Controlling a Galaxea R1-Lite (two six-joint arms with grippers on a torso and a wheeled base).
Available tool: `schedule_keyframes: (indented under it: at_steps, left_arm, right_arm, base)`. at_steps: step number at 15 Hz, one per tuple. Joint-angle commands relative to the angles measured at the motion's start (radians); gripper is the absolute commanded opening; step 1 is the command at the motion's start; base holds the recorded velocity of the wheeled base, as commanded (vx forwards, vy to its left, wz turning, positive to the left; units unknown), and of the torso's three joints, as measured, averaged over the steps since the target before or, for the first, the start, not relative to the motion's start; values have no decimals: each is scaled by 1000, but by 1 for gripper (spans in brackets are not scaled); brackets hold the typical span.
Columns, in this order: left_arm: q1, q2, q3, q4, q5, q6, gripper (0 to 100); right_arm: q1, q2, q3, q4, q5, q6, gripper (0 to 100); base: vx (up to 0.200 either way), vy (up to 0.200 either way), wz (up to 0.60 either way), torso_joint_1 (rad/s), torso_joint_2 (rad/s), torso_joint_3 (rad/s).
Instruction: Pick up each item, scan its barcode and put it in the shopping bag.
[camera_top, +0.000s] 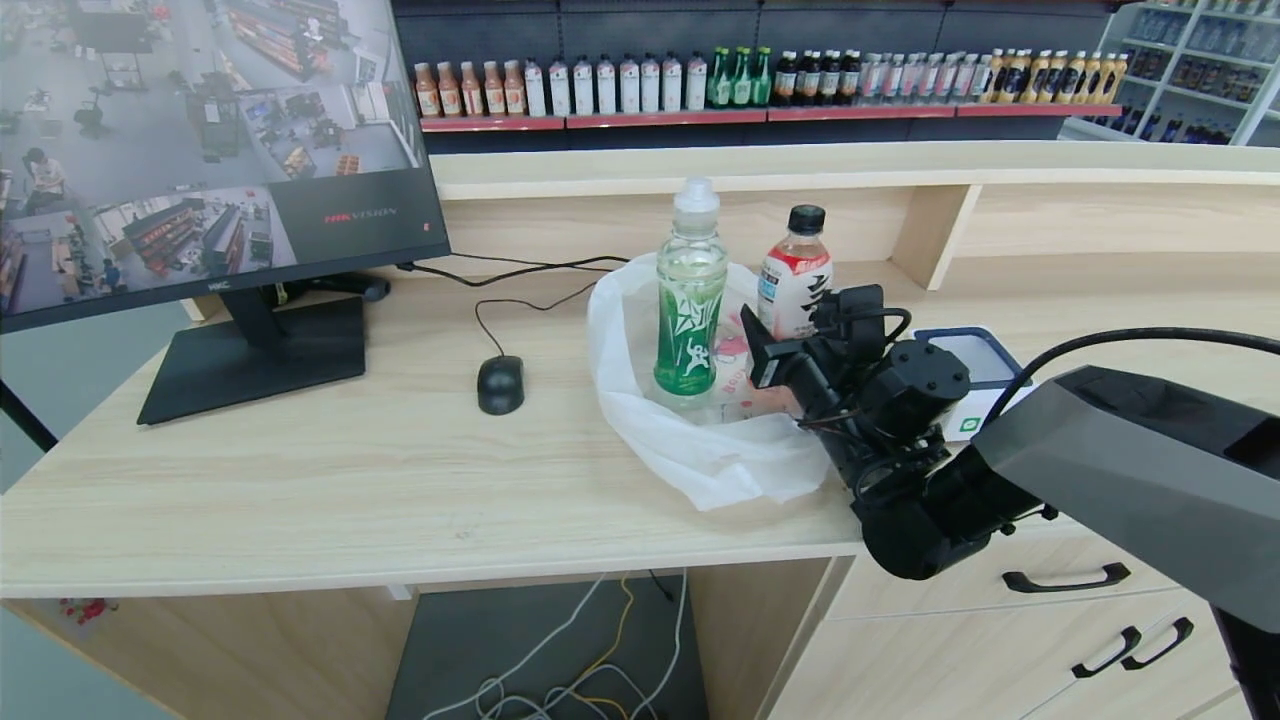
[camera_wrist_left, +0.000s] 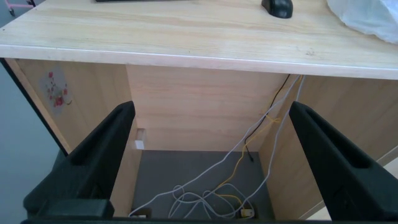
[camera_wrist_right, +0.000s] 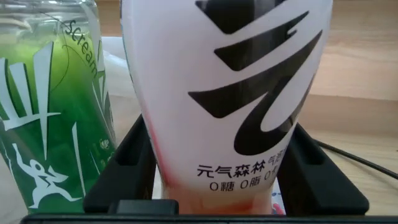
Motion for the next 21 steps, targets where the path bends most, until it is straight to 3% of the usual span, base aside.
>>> schedule_keyframes:
  at_steps: [1,9,10,17,21]
  left_arm:
    - [1,0,0,0,0,0,100]
    - [1,0,0,0,0,0,100]
    - [1,0,0,0,0,0,100]
    - [1,0,0,0,0,0,100]
    - [1,0,0,0,0,0,100]
  right_arm:
    - [2,5,16,1,0,-1,0]
    - [1,5,21,1,-3,1,0]
    - [1,4,22,1,-4,1,100]
    - [5,-62,114,1,-3,1,100]
    - [41,-203,237,1,-3,-4,100]
  base:
    - [0,0,0,0,0,0]
    - [0,0,0,0,0,0]
    - [0,0,0,0,0,0]
    - [0,0,0,0,0,0]
    - [0,0,0,0,0,0]
